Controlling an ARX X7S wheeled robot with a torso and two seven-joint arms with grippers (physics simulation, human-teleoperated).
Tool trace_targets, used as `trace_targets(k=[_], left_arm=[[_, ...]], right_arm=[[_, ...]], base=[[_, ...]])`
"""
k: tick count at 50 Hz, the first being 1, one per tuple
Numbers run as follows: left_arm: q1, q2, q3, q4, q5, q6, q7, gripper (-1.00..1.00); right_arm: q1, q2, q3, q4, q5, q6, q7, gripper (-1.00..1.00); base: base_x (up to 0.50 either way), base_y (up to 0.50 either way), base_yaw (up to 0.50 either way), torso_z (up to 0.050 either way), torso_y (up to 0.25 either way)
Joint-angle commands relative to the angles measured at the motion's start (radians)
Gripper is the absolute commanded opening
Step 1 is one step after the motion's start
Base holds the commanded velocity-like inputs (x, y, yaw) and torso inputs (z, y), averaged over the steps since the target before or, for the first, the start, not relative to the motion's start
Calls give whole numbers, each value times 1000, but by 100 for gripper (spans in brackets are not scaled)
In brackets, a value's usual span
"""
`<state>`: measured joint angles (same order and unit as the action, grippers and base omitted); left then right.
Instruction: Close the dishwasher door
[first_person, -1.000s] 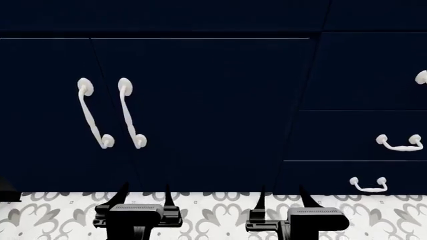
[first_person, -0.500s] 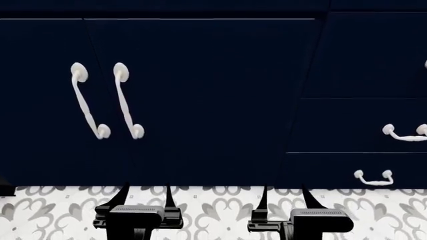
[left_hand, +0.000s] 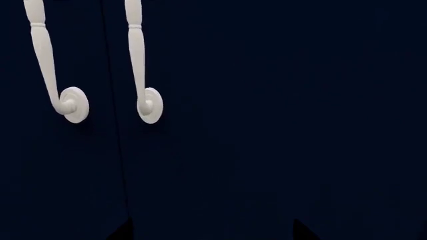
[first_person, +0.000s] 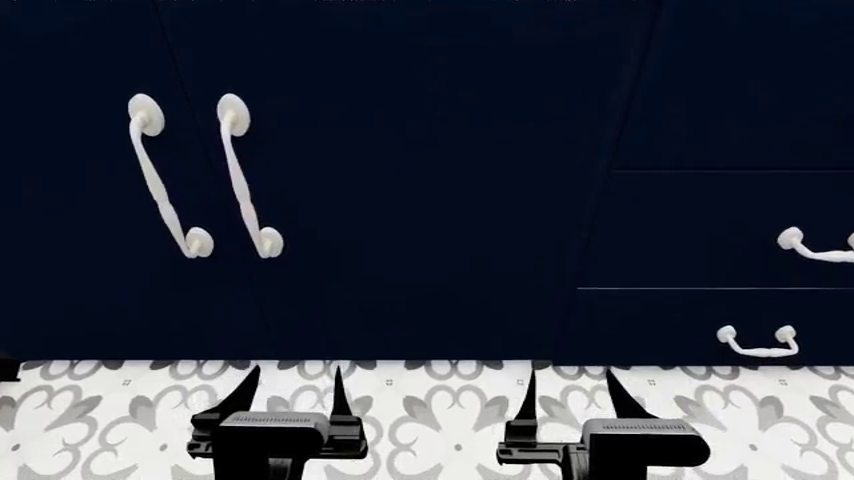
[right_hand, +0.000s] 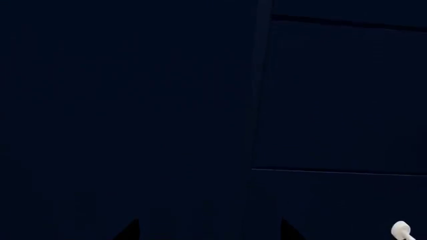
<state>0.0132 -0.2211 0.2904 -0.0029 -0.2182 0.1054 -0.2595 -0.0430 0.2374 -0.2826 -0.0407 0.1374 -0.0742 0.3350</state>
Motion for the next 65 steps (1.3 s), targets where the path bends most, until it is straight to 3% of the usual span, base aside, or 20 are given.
trace_targets(k=[1, 65], left_arm=[[-1, -5, 6, 7, -3, -3, -8, 100], [-2, -20, 30, -41, -31, 47, -15, 100]], right_arm=[[0, 7, -4, -5, 3, 2, 5, 100], [8, 19, -40, 11, -5, 0, 37, 100]], base=[[0, 0, 0, -50, 0], [0, 0, 0, -50, 0]])
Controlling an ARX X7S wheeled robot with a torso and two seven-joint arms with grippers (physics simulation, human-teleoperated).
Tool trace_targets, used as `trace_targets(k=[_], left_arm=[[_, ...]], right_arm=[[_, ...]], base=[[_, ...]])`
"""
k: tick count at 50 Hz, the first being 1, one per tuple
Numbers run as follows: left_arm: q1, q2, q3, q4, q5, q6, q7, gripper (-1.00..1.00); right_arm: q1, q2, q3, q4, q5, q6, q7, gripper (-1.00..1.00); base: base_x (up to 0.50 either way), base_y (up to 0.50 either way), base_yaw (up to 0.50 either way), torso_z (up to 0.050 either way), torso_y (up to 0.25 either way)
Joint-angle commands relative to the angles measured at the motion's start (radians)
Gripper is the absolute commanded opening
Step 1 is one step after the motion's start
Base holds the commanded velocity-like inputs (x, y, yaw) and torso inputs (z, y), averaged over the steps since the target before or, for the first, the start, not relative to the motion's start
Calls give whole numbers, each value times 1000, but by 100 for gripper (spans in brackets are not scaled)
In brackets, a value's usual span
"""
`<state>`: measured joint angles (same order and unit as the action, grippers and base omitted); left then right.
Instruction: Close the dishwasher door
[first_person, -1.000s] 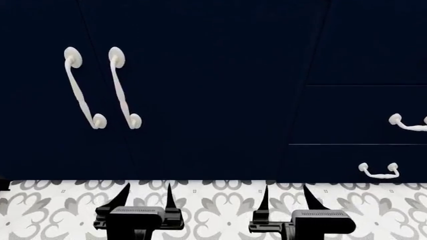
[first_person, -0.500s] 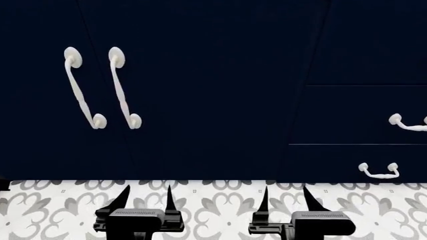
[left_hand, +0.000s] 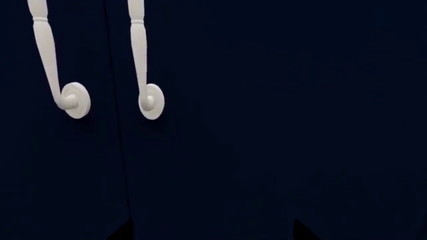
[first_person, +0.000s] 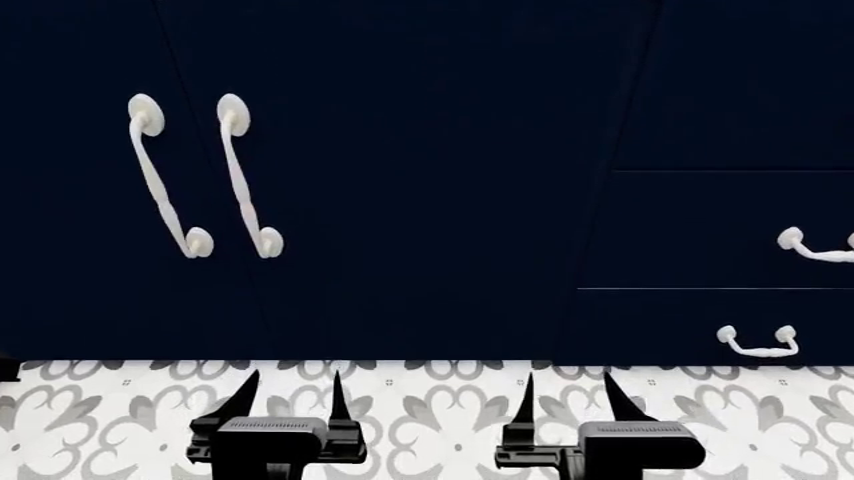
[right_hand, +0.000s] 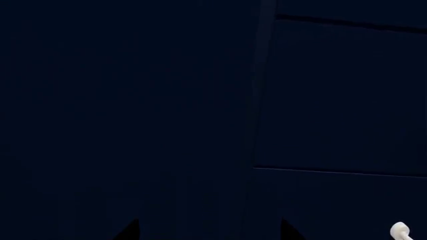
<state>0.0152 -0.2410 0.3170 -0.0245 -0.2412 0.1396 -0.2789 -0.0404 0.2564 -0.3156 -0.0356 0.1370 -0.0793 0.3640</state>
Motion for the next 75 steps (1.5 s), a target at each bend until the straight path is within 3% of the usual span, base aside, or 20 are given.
trace_targets(k=[1, 56, 75], left_arm=[[-4, -1, 4, -20, -9, 13, 4, 100], [-8, -18, 27, -14, -25, 9, -9, 100], [-6, -22, 27, -10, -31, 4, -25, 100]], right_arm=[[5, 0, -8, 4, -5, 6, 9, 100], [6, 15, -25, 1, 9, -7, 26, 100], [0, 23, -43, -2, -10, -23, 31, 100]], base=[[0, 0, 0, -50, 0], [0, 0, 0, -50, 0], [-293, 0, 0, 0, 0]])
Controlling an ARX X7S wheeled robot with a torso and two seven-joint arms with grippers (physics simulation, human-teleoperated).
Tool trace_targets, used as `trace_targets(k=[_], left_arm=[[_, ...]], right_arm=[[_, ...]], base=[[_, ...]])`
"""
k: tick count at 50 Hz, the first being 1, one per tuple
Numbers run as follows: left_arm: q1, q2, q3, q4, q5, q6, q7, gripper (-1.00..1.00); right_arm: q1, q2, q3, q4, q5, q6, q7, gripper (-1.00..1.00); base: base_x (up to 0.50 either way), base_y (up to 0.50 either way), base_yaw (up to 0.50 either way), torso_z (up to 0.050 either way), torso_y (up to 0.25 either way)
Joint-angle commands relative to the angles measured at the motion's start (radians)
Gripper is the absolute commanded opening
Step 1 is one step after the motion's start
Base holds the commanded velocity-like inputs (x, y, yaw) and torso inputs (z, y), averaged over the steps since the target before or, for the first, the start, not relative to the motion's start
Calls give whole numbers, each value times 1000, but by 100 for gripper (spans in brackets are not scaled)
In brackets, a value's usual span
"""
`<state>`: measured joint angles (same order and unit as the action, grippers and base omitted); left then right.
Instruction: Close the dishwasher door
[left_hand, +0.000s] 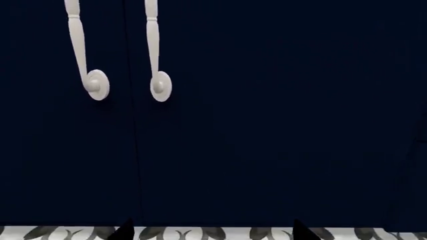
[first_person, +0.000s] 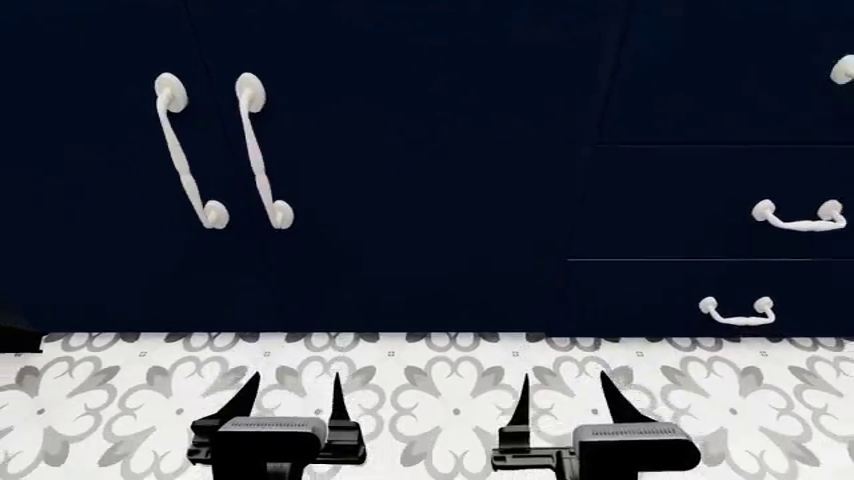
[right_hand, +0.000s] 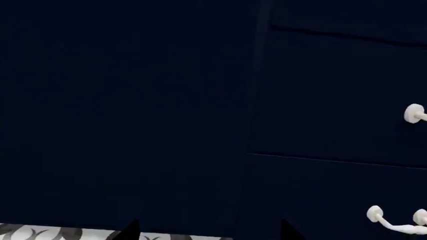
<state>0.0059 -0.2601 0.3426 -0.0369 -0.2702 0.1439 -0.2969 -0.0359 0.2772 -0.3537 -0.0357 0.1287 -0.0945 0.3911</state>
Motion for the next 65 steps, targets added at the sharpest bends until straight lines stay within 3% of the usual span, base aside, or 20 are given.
trace_targets(k=[1, 65], left_arm=[[4, -3, 2, 2, -2, 1, -7, 100], [14, -26, 26, 46, -4, -7, -36, 100]], right_arm=[[-4, 2, -3, -4, -1, -8, 7, 100], [-12, 28, -17, -36, -32, 7, 57, 100]], base=[[0, 0, 0, 0, 0], [-36, 469, 0, 0, 0]])
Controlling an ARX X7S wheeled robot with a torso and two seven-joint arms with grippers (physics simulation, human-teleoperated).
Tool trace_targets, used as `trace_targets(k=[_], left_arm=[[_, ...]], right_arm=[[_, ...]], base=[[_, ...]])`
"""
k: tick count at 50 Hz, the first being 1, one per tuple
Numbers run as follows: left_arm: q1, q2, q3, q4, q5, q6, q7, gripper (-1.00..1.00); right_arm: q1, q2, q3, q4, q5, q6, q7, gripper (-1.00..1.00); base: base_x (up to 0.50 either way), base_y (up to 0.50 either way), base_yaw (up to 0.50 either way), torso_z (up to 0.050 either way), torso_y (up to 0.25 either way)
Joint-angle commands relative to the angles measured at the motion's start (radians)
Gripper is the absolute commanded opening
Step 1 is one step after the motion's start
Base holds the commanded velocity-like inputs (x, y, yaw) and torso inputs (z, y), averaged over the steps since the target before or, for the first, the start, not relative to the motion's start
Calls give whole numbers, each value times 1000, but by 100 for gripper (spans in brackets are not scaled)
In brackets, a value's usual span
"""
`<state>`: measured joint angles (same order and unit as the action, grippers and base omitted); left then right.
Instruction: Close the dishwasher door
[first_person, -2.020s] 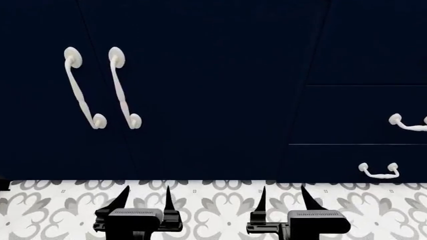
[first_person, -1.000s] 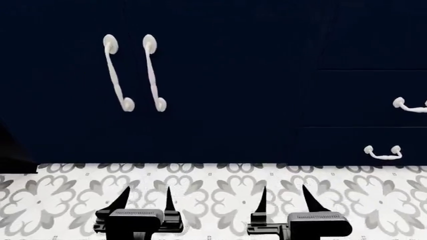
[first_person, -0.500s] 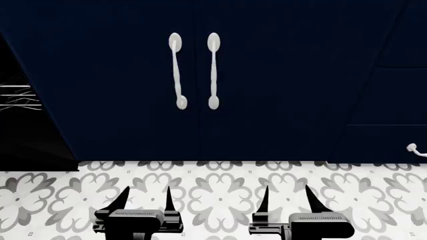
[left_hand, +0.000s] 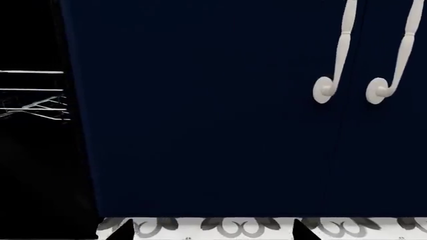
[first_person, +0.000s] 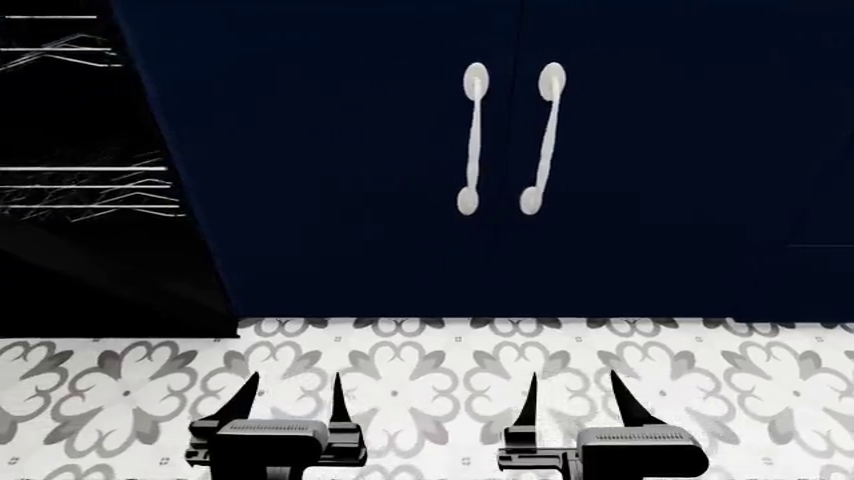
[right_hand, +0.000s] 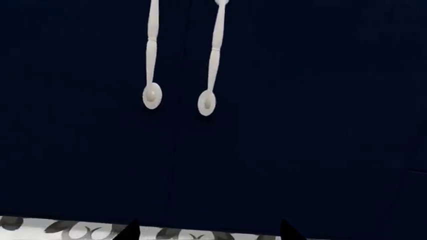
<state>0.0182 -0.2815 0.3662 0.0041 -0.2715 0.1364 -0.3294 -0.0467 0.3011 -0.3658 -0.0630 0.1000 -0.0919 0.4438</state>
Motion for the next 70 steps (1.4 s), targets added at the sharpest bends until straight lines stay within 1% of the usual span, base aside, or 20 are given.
trace_targets(k=[1, 70], left_arm=[[2, -5, 2, 6, -3, 1, -4, 100], [-3, -14, 24, -5, -12, 11, -18, 100]], right_arm=[[-2, 5, -5, -9, -4, 5, 5, 100], [10, 13, -26, 6, 6, -4, 18, 100]], base=[[-39, 500, 0, 0, 0], [-84, 500, 0, 0, 0]])
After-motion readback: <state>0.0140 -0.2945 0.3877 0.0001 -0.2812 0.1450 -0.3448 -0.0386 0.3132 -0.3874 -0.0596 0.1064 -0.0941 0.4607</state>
